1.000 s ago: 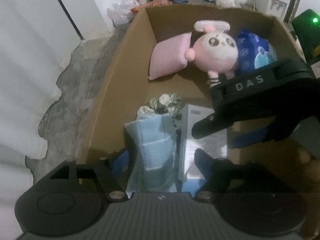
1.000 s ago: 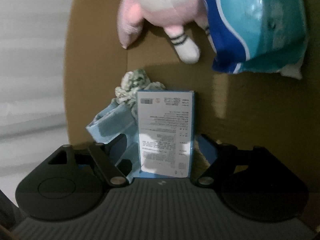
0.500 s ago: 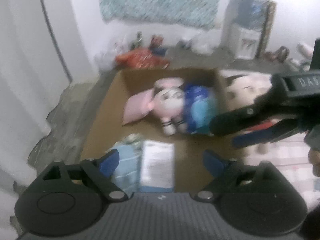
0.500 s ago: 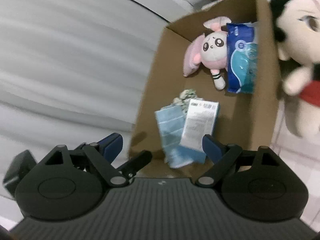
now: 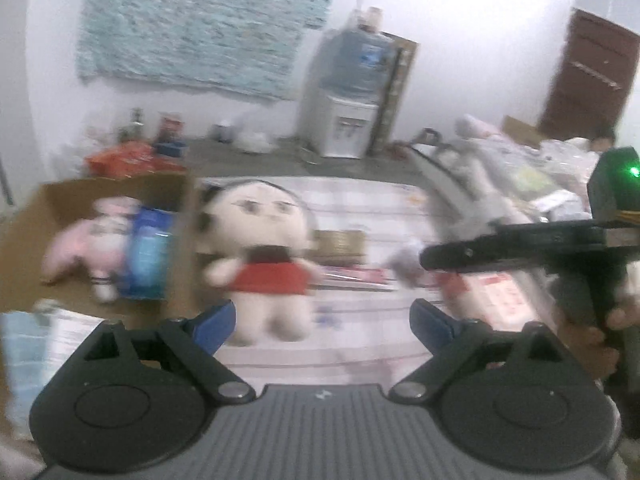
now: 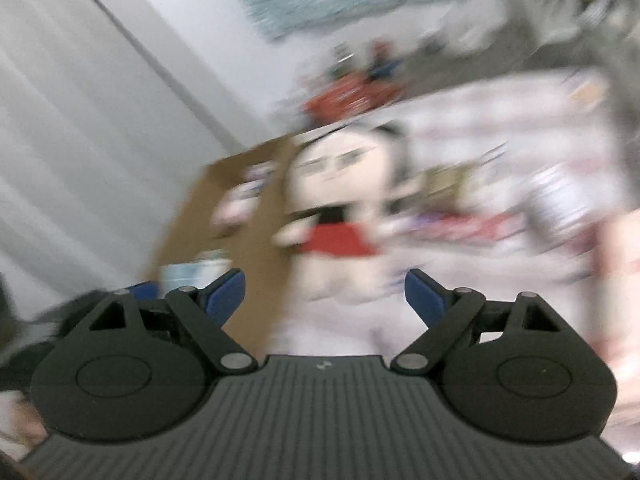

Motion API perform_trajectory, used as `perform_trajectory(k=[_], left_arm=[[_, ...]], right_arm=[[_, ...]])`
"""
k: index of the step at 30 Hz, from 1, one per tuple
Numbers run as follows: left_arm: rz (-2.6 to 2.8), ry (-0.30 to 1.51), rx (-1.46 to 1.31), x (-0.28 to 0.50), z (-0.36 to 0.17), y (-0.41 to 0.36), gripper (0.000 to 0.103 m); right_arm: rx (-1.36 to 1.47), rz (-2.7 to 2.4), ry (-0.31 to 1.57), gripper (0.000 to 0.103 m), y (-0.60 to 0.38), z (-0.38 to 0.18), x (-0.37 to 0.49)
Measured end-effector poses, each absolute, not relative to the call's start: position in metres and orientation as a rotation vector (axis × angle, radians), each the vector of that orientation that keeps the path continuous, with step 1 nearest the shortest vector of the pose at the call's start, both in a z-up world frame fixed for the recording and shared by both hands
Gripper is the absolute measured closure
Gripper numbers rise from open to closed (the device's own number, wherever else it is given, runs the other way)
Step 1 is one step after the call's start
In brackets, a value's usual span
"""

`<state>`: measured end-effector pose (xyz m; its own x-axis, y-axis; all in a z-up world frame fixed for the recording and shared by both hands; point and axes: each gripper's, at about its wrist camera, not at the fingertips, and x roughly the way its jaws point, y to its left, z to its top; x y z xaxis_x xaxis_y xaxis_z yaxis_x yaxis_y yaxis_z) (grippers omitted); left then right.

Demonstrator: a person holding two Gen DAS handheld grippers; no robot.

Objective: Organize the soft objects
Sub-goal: 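Move the right tool to the white yogurt cup and grasp it, then set the yogurt cup down on the bed and open the right tool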

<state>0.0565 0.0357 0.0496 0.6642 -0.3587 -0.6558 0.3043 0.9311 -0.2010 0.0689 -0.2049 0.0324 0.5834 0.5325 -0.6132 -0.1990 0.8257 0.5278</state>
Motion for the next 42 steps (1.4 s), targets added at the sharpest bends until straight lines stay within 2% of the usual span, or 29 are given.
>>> perform_trajectory(k=[7, 16, 17, 19, 20, 24, 35, 42], left_arm=[[-0.395, 0.783, -0.086, 0.088, -0.002, -0.023, 0.008], [-0.396, 0.857, -0.05, 0.103, -0.031, -0.03, 0.008], [-0.395, 0.86, -0.027, 0.103, -0.034, -0.032, 0.008], [-0.4, 0.861, 0.003, 0.101, -0.037, -0.033, 0.008], [-0.406, 0.858, 0.012, 0.1, -0.039, -0.034, 0.008], [-0.419, 0.844, 0.022, 0.096, -0.037, -0.032, 0.008], [-0.468, 0.855, 0.001, 0.072, -0.025, -0.02, 0.008], [-0.426, 0.922, -0.035, 0.051, -0.028, -0.004, 0.008]], right_arm=[[0.118, 0.159, 0.855, 0.015, -0.261, 0.001, 0.103], [-0.057, 0.115, 0.994, 0.015, -0.256, -0.075, 0.204], [-0.068, 0.101, 1.009, 0.017, -0.256, -0.082, 0.213], [-0.084, 0.079, 1.043, 0.029, -0.256, -0.092, 0.226], [-0.07, 0.066, 1.06, 0.047, -0.258, -0.095, 0.231], [0.078, 0.029, 1.092, 0.054, -0.277, -0.105, 0.238], [0.388, 0.176, 0.892, 0.055, -0.286, -0.058, 0.145], [0.491, 0.382, 0.957, 0.055, -0.22, -0.09, 0.114]])
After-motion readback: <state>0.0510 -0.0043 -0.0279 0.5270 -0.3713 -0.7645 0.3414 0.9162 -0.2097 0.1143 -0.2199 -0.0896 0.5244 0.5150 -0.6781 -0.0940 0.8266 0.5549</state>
